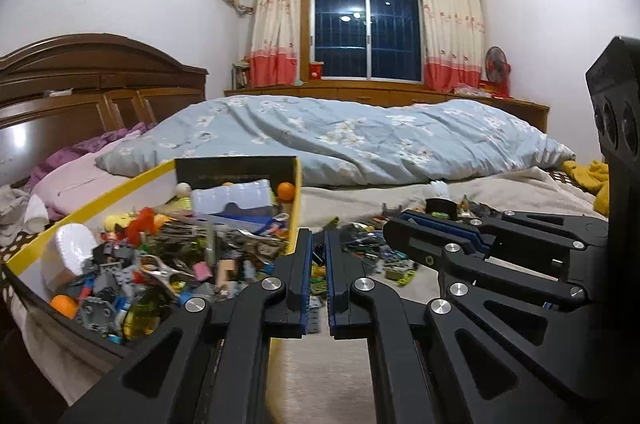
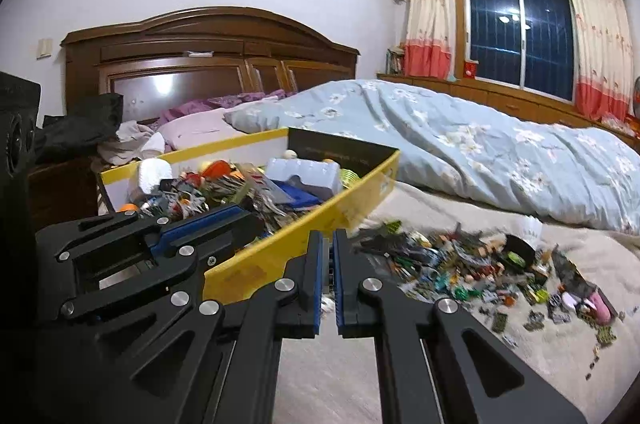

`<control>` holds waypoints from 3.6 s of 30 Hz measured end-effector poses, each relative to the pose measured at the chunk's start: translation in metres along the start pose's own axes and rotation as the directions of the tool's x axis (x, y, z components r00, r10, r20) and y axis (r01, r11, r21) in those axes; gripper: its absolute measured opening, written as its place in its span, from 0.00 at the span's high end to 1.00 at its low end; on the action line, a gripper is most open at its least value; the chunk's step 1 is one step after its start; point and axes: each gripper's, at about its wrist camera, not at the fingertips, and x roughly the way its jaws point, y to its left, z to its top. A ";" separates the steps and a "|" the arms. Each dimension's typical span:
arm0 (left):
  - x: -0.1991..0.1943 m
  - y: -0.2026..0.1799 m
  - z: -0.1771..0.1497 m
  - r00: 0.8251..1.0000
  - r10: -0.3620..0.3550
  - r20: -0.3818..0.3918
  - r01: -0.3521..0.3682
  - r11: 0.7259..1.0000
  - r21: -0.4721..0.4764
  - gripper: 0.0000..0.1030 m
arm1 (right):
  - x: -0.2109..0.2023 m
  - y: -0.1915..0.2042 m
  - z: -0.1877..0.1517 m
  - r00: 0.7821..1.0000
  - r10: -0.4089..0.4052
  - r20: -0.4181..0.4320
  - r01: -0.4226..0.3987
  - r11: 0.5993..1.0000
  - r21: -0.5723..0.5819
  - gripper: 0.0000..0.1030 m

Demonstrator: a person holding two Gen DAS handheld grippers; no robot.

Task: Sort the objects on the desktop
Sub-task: 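Carry both held pieces over the yellow-sided box, then open both tools to drop the pieces into the box, then withdraw both open tools from the box toward the Lego pile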

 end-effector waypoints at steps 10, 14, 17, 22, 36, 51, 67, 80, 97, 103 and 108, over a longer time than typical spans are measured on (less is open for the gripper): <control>-0.006 0.041 -0.002 0.993 0.119 0.010 -0.119 0.993 -0.019 0.93 | 0.038 0.033 0.012 0.986 0.164 -0.020 -0.164 0.986 0.013 0.96; -0.003 0.056 -0.008 0.985 0.171 -0.009 -0.171 0.985 -0.016 0.93 | 0.058 0.046 0.011 0.975 0.217 -0.049 -0.217 0.976 0.010 0.96; 0.006 0.067 -0.015 0.981 0.189 -0.046 -0.191 0.981 -0.037 0.94 | 0.074 0.053 0.008 0.967 0.242 -0.080 -0.242 0.970 0.008 0.96; 0.020 0.078 -0.025 0.977 0.184 -0.108 -0.192 0.979 -0.074 0.93 | 0.090 0.059 -0.001 0.958 0.254 -0.129 -0.255 0.967 0.011 0.95; 0.030 0.075 -0.030 0.970 0.214 -0.111 -0.220 0.974 -0.046 0.94 | 0.094 0.056 -0.004 0.960 0.243 -0.139 -0.250 0.968 -0.033 0.96; 0.032 0.074 -0.031 0.970 0.227 -0.085 -0.231 0.973 -0.030 0.92 | 0.094 0.057 -0.004 0.970 0.215 -0.113 -0.223 0.973 -0.063 0.95; 0.024 0.074 -0.025 0.959 0.275 -0.064 -0.277 0.961 -0.021 0.92 | 0.089 0.052 0.001 0.983 0.157 -0.095 -0.156 0.988 0.020 0.78; 0.019 0.077 -0.021 0.959 0.278 -0.055 -0.281 0.958 -0.053 0.91 | 0.081 0.054 0.005 0.994 0.084 -0.065 -0.084 0.996 0.016 0.69; 0.019 0.063 -0.014 0.959 0.282 -0.032 -0.283 0.958 -0.046 0.91 | 0.073 0.038 0.008 0.996 0.081 -0.039 -0.079 0.996 0.036 0.68; 0.018 0.055 -0.013 0.943 0.332 -0.005 -0.332 0.943 -0.004 0.86 | 0.074 0.031 0.004 0.995 0.083 -0.058 -0.079 0.995 0.066 0.68; 0.019 0.052 -0.013 0.945 0.327 -0.009 -0.327 0.945 -0.005 0.85 | 0.071 0.028 0.002 0.995 0.073 -0.065 -0.069 0.995 0.069 0.68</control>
